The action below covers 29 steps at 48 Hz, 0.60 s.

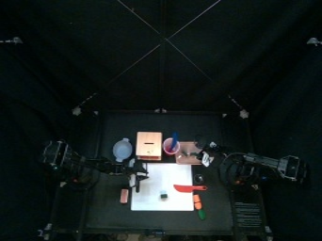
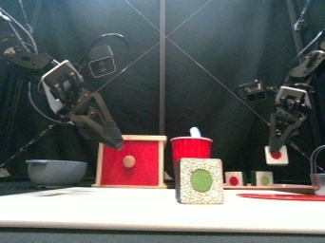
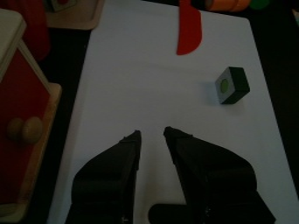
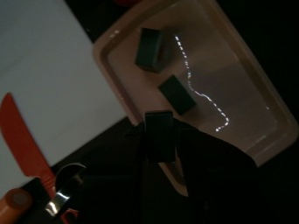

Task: Place sushi on board then cut the sushi with the knife then place the pieces on the plate
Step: Place the 4 sushi pieces on the plate

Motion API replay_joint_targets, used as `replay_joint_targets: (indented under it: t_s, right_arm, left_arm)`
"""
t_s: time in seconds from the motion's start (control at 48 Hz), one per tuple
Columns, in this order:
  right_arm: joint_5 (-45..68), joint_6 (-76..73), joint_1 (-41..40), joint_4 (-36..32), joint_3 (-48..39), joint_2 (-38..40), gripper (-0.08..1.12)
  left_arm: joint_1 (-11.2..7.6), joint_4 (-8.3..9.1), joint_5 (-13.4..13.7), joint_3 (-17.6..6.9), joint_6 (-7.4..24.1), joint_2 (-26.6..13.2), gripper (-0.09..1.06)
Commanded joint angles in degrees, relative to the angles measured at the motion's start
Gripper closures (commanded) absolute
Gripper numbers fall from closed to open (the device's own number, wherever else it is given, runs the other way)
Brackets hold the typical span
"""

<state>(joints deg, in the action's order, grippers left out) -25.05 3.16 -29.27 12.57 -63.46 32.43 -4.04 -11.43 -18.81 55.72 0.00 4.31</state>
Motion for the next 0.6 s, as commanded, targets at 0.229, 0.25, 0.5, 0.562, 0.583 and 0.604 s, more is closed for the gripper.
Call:
replay_joint_targets:
  t_s: [0.229, 0.25, 0.5, 0.562, 0.583, 0.604]
  right_arm:
    - [1.5, 0.3, -5.9, -1.2, -3.0, 0.5, 0.30]
    - [1.8, 0.3, -5.9, -1.1, -3.0, 0.5, 0.29]
    - [3.0, 0.2, -5.8, -0.6, -2.8, 0.7, 0.23]
    - [3.0, 0.1, -5.1, 0.4, -2.2, 1.1, 0.23]
    - [3.0, 0.1, -4.6, 1.0, -2.0, 1.1, 0.23]
    - [3.0, 0.1, -4.0, 1.5, -1.7, 1.1, 0.23]
  left_arm:
    - [0.35, 0.00, -0.4, -1.1, 0.1, 1.0, 0.26]
    - [0.44, -0.09, -0.4, -1.1, 0.1, 1.0, 0.26]
    - [0.53, 0.00, -0.4, -1.1, 0.0, 1.0, 0.26]
    - [0.53, -0.09, -0.4, -1.1, 0.0, 0.9, 0.26]
    - [0.53, -0.09, -0.4, -1.1, 0.0, 1.0, 0.26]
    - [0.53, 0.00, -0.4, -1.1, 0.0, 1.0, 0.26]
